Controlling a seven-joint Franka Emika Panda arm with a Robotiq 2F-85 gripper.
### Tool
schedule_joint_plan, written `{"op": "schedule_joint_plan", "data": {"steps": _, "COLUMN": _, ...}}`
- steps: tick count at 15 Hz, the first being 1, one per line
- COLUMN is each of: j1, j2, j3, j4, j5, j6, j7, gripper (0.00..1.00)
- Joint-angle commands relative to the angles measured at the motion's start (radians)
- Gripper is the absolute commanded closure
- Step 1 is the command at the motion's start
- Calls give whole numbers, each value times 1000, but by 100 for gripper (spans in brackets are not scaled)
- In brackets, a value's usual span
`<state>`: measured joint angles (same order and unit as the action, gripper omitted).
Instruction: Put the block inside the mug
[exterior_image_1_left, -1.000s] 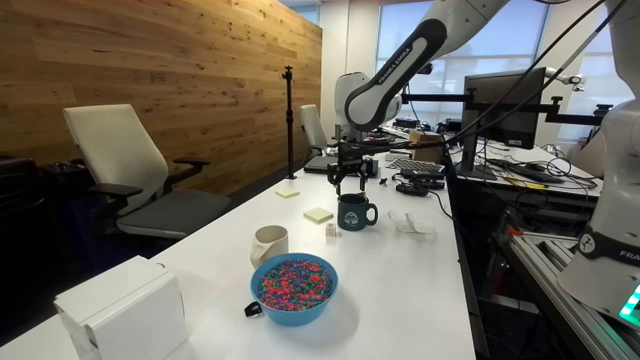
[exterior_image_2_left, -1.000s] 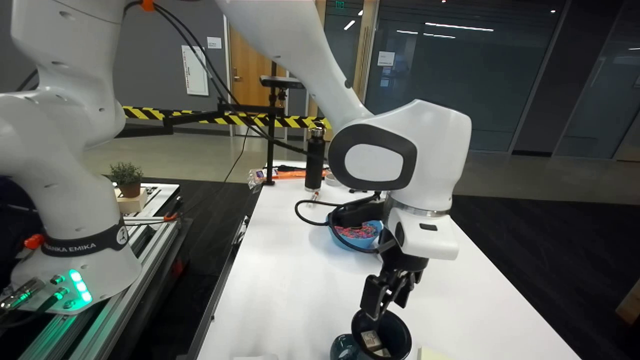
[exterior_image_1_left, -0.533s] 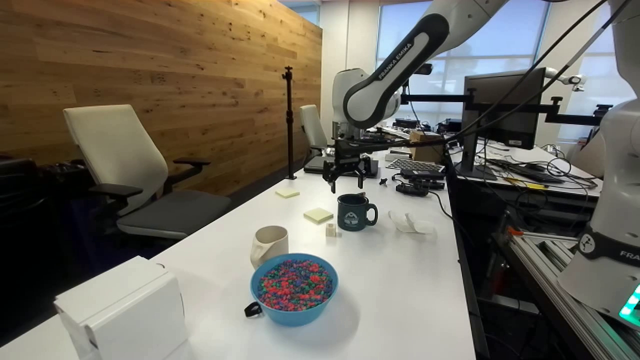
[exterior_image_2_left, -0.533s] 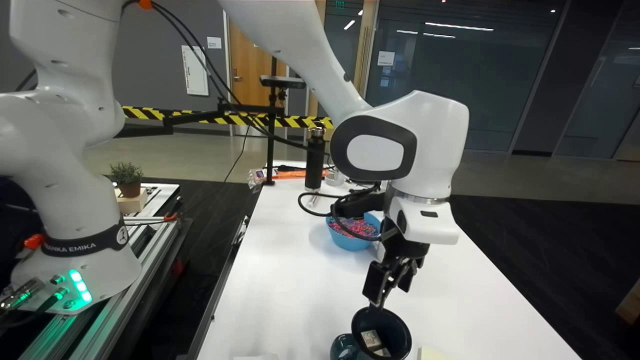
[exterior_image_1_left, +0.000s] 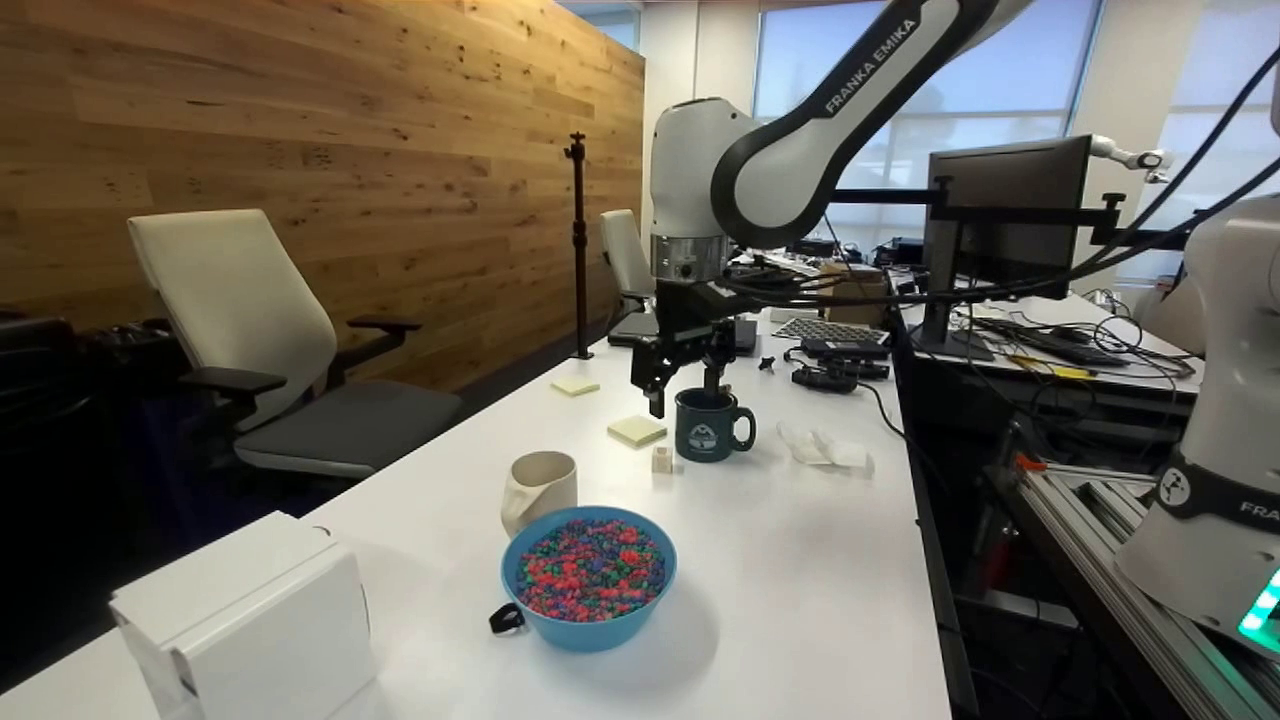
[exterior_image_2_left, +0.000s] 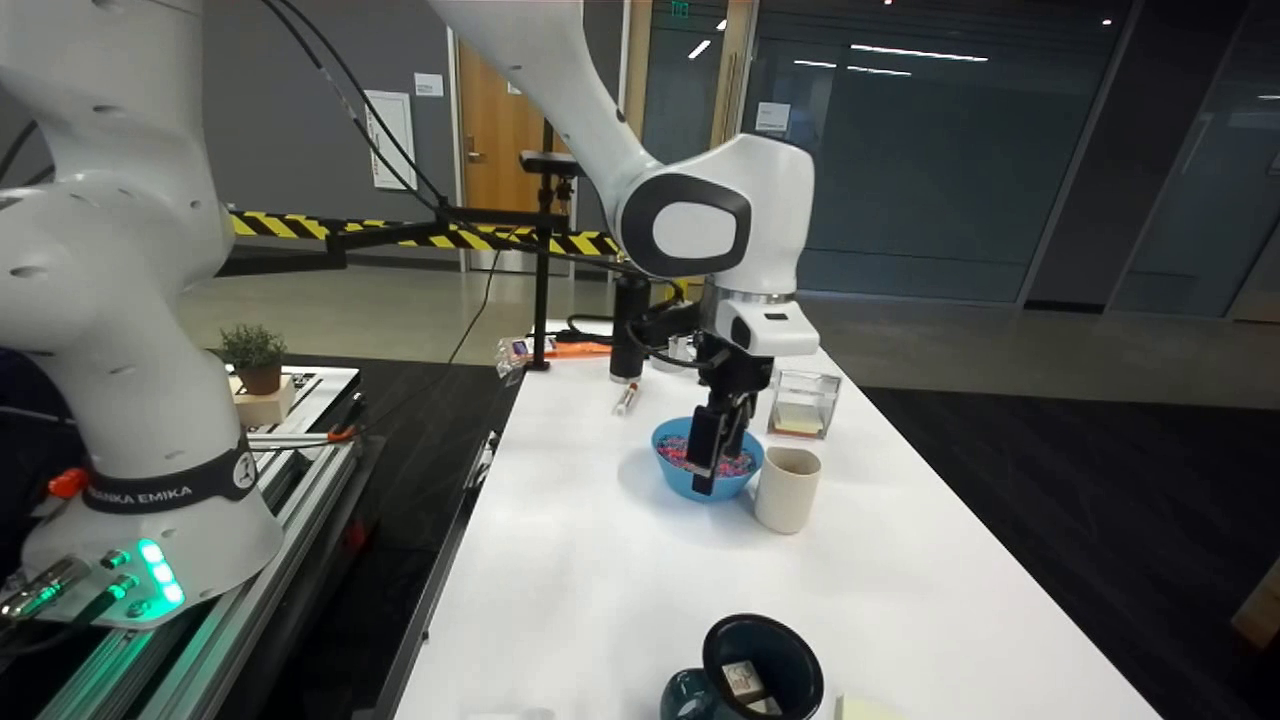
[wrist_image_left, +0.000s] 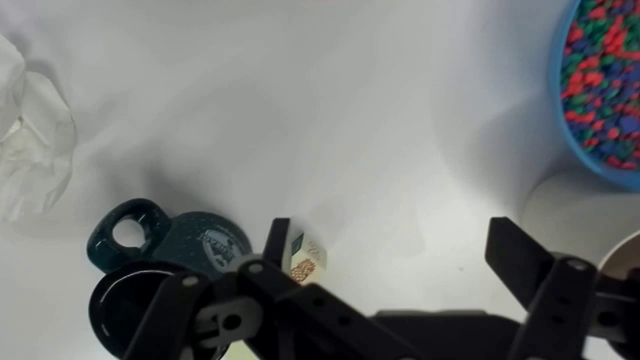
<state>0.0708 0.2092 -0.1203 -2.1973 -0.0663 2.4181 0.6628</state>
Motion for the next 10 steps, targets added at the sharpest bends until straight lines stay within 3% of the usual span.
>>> {"op": "schedule_joint_plan", "data": {"steps": 1, "j1": 13, "j2": -80, "j3": 38, "j4": -70, "j5": -33, "j6": -2, "j7": -30, "gripper": 0}}
{"op": "schedule_joint_plan", "data": {"steps": 10, "j1": 5, "j2": -111, "j3": 62, "j4": -93, "j5": -27, "j6": -9, "j7": -74, "gripper": 0}}
